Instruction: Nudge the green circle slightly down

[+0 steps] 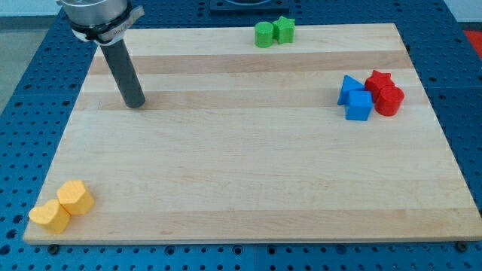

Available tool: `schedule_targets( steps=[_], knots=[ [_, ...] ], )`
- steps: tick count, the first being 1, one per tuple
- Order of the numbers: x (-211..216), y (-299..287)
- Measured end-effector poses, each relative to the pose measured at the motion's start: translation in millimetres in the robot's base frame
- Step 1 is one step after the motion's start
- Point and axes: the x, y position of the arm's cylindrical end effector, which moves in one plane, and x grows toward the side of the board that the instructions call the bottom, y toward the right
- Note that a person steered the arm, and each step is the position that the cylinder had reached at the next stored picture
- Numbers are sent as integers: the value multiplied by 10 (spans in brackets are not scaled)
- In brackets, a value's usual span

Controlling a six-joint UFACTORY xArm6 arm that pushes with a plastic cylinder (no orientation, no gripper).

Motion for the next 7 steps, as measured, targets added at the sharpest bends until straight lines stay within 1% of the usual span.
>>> schedule_targets(
  steps=[2, 3, 5, 7],
  knots=[
    [-578, -180],
    [-734, -269],
    [-901, -550],
    [-952, -668]
  ],
)
